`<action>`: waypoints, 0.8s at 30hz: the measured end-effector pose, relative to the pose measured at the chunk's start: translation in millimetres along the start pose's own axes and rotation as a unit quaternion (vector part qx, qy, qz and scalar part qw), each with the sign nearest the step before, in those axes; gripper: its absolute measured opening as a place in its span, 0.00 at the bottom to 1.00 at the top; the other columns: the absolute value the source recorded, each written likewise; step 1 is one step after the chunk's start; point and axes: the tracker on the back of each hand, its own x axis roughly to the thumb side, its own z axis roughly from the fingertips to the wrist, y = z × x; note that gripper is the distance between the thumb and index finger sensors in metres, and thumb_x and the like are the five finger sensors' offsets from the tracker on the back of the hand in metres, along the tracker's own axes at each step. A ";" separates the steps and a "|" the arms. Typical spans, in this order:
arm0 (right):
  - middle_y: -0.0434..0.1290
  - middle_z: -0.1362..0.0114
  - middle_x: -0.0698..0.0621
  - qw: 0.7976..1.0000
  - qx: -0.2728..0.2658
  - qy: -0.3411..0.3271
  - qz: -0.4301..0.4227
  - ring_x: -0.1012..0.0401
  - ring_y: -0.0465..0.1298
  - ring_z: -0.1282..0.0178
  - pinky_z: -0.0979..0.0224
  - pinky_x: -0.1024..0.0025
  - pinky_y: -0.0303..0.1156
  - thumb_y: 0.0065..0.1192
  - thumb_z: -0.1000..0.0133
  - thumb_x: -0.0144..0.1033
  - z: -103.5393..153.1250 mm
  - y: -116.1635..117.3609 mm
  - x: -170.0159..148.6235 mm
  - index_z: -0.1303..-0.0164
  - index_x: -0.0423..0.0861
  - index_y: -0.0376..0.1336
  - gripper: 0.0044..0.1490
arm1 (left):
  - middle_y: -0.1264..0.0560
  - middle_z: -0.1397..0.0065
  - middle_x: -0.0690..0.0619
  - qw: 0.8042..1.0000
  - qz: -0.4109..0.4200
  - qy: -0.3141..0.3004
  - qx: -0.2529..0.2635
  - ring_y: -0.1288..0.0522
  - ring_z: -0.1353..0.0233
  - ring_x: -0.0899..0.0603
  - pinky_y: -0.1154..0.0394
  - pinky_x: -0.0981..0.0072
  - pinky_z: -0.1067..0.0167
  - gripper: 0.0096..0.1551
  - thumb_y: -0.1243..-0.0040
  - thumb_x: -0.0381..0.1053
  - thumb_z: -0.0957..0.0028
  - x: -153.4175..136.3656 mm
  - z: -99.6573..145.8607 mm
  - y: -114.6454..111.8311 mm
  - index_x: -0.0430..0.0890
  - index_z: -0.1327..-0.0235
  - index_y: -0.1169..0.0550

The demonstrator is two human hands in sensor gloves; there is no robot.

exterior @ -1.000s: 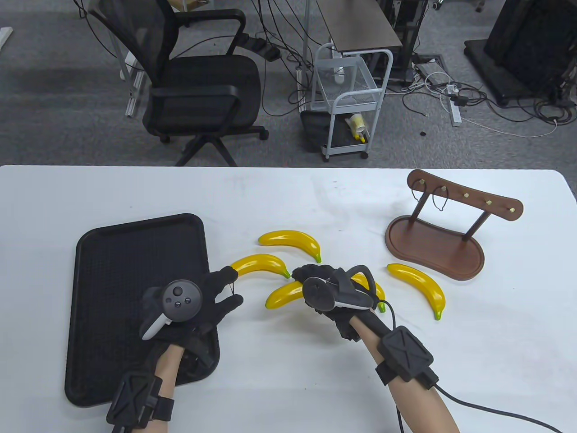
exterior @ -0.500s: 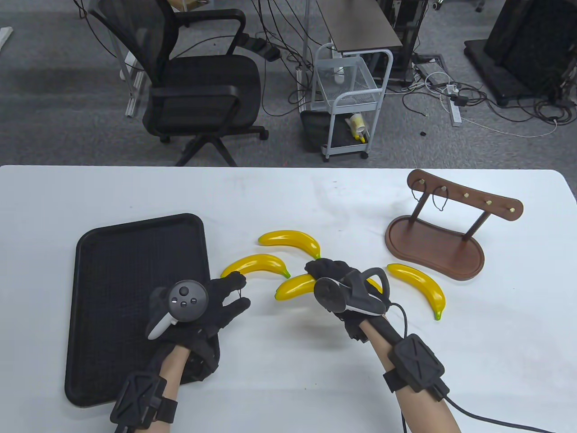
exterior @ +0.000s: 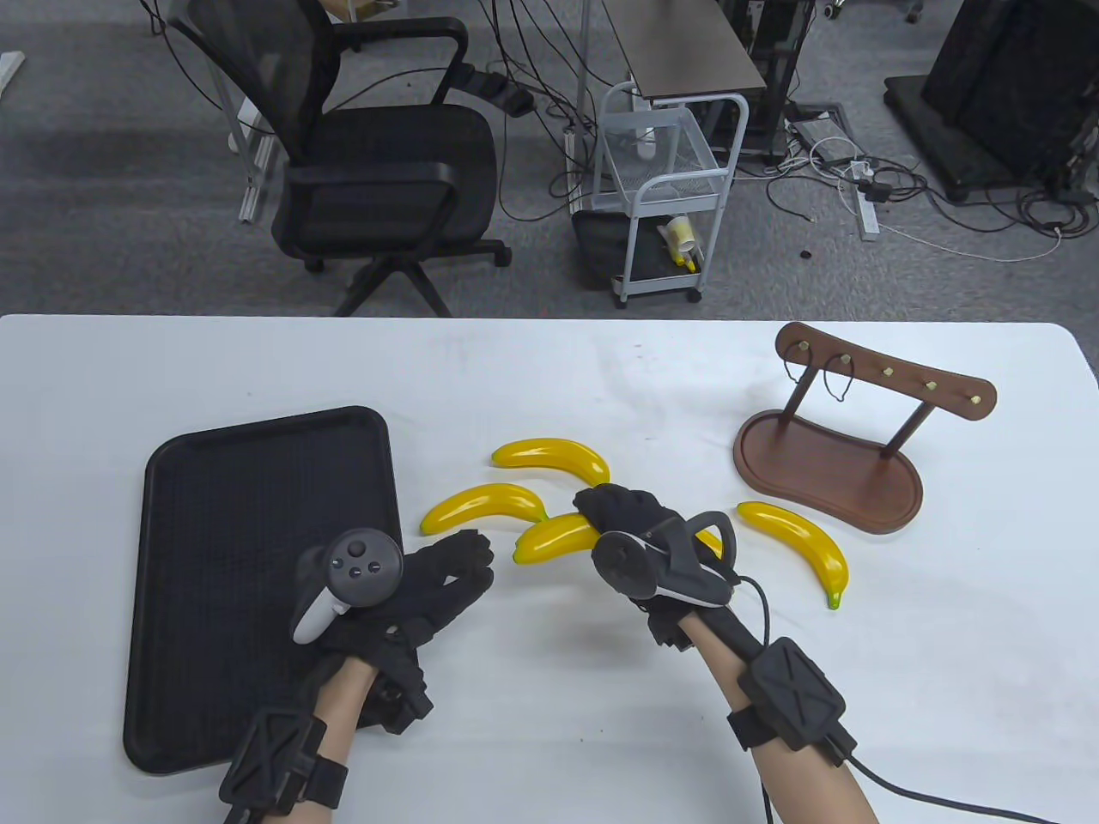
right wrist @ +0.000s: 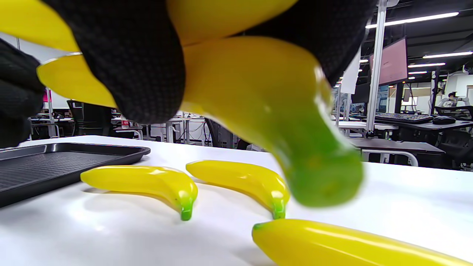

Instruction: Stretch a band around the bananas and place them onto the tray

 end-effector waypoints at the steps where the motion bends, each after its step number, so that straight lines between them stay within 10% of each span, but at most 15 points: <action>1: 0.67 0.22 0.48 1.000 0.000 -0.001 0.000 0.46 0.77 0.32 0.36 0.52 0.78 0.77 0.49 0.41 -0.2 0.5 1.1 0.23 0.48 0.56 0.46 | 0.27 0.20 0.48 1.000 0.007 -0.001 -0.003 0.24 0.22 0.38 0.33 0.42 0.21 0.43 0.50 0.69 0.39 0.2 -0.6 -0.9 0.44 0.18 0.34; 24: 0.69 0.23 0.47 0.999 -0.023 -0.046 -0.005 0.46 0.79 0.34 0.36 0.53 0.79 0.79 0.51 0.40 0.4 2.2 33.3 0.25 0.47 0.58 0.46 | 0.27 0.20 0.41 0.999 0.033 0.016 -0.032 0.23 0.25 0.34 0.31 0.39 0.25 0.52 0.53 0.73 0.38 5.5 -7.8 -13.0 0.35 0.16 0.38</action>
